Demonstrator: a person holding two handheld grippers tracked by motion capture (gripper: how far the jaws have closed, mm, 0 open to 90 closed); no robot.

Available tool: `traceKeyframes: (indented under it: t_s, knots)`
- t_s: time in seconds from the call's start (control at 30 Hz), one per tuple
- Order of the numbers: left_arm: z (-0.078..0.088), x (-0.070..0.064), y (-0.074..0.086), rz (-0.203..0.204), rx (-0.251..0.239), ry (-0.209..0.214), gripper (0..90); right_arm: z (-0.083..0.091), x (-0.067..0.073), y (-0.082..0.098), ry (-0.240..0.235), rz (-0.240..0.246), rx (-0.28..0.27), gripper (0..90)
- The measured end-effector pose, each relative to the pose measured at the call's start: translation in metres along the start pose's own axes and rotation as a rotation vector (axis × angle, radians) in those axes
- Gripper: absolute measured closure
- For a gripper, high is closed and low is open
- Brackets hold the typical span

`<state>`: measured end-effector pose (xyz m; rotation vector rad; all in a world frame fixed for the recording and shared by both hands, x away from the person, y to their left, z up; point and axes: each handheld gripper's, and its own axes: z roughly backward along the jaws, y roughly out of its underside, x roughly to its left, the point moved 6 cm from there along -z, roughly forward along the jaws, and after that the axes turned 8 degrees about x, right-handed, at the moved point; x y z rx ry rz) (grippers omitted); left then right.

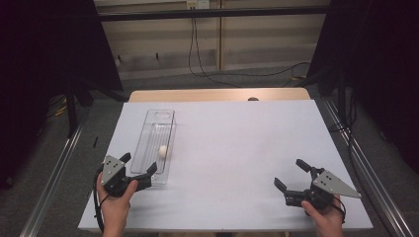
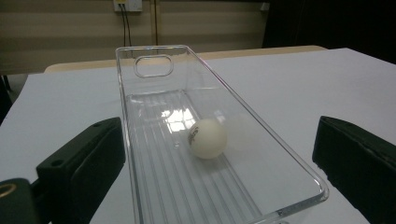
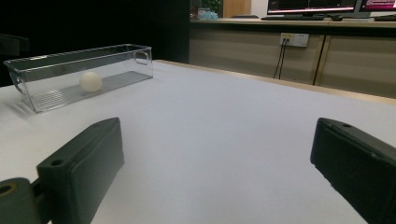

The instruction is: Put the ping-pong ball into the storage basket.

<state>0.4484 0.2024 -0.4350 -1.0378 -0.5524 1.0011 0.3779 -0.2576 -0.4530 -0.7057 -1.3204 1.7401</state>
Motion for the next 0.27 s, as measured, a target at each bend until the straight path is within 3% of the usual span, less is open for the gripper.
traceKeyframes:
  t_s: [0.27]
  knots:
    - [0.0026, 0.0024, 0.0016, 0.010, -0.018, -0.008, 2.5, -0.0012, 0.0007, 0.0003, -0.005, 0.008, 0.003, 2.0]
